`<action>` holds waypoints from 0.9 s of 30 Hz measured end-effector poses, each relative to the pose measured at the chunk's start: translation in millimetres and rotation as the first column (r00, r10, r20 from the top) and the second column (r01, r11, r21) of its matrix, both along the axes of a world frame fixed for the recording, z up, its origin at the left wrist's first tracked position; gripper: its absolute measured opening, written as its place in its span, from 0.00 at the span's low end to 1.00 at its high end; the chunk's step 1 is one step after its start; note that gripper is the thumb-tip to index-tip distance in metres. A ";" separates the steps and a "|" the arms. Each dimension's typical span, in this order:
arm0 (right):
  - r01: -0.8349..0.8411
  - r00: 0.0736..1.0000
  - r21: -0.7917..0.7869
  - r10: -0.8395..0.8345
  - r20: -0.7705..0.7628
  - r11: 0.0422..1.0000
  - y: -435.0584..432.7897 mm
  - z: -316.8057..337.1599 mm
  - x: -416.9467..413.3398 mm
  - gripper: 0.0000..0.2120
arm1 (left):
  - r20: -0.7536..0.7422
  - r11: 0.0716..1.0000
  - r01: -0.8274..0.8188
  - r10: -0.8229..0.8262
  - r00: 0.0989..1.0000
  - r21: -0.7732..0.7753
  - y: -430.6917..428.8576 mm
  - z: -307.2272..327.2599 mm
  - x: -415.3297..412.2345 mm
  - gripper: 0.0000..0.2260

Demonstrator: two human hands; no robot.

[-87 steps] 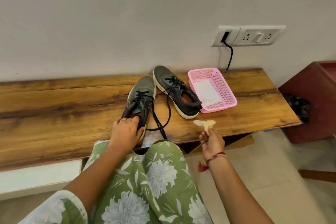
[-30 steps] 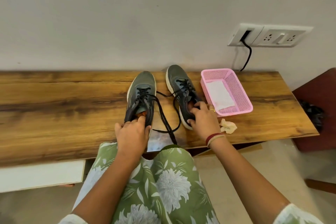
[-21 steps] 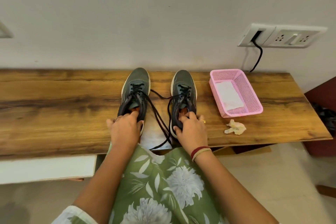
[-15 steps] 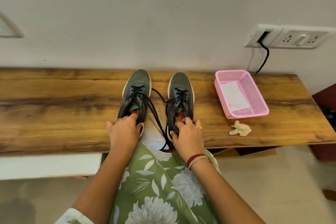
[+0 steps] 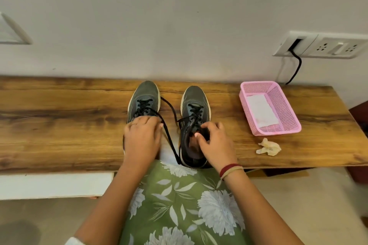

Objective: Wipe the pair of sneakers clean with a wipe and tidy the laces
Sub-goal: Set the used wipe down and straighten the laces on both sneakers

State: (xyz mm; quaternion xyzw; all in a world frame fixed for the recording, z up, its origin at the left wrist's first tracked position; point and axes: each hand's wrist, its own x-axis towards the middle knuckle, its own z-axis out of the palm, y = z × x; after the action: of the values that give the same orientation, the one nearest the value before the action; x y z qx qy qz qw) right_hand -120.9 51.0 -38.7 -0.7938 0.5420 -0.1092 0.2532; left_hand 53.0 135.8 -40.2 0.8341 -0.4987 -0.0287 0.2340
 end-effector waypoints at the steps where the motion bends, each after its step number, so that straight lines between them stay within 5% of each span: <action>1: -0.011 1.000 -0.029 0.010 -0.021 1.000 -3.5 -0.4 0.3 0.14 | -0.054 0.997 0.074 -0.074 0.996 -0.007 -13.1 0.0 -2.3 0.09; 5: 0.046 0.998 -0.077 -0.043 0.037 0.996 -15.6 -2.3 -1.9 0.14 | -0.229 0.926 0.319 -0.272 0.935 0.203 -67.6 -10.3 -10.6 0.23; 9: -0.086 0.995 -0.110 0.090 0.032 0.990 -27.4 -7.7 6.8 0.19 | -0.311 0.833 0.414 -0.310 0.899 0.367 -88.3 -32.8 -12.6 0.23; 16: -0.199 0.980 0.033 0.198 0.031 0.979 -40.3 -19.1 15.9 0.21 | -0.251 0.915 0.330 -0.272 0.929 0.232 -72.5 -28.0 -6.3 0.07; 20: -0.149 0.973 0.121 0.125 0.193 0.981 -46.6 -16.0 10.2 0.13 | -0.356 0.927 0.343 -0.272 0.894 0.153 -68.2 -21.0 -8.5 0.05; 24: -0.143 0.979 0.020 0.139 0.149 0.989 -43.7 -17.2 12.7 0.08 | -0.562 0.934 0.344 -0.234 0.794 0.096 -67.9 -7.0 -9.3 0.07; 27: -0.017 0.935 0.118 -0.026 0.354 0.993 -40.0 -20.1 12.7 0.03 | -0.631 0.930 0.358 -0.228 0.741 0.085 -66.5 4.9 -7.0 0.08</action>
State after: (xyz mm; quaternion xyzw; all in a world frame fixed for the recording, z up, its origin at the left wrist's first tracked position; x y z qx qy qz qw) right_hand -108.2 11.0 -58.7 -0.7433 0.4947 -0.2187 0.3937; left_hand 46.0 69.3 -35.3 0.7094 -0.5158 -0.3833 0.2894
